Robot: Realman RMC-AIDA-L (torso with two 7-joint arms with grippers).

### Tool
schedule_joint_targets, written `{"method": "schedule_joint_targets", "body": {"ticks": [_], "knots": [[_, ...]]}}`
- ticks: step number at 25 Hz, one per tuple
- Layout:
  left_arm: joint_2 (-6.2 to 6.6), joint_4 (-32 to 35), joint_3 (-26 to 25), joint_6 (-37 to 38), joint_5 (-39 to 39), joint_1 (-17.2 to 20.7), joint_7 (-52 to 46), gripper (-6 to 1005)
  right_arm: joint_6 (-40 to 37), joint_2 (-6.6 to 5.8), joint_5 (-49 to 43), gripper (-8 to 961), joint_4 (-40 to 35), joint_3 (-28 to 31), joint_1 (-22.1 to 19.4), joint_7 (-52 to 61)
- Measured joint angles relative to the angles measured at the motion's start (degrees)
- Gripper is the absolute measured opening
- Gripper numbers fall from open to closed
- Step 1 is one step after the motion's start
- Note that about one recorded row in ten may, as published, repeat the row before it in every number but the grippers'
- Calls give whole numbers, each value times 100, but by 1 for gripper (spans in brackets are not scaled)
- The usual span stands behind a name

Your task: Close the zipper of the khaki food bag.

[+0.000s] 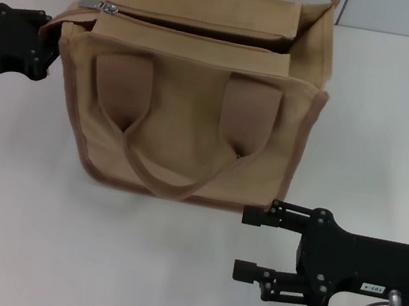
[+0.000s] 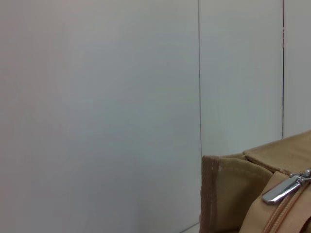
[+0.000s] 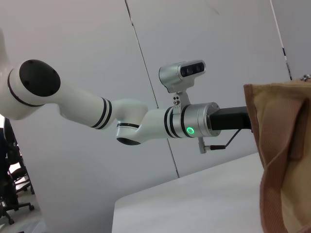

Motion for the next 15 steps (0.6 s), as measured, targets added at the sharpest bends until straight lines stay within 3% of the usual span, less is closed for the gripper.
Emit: {"method": "schedule_joint_targets", "body": {"ticks": [5,15], "knots": [[10,2,-4,18,0,0,-8,31,0,0,0,756,0,0,0,8],[54,224,11,673,-154,-83,-286,32,-20,0,3,757,0,0,0,15]]}}
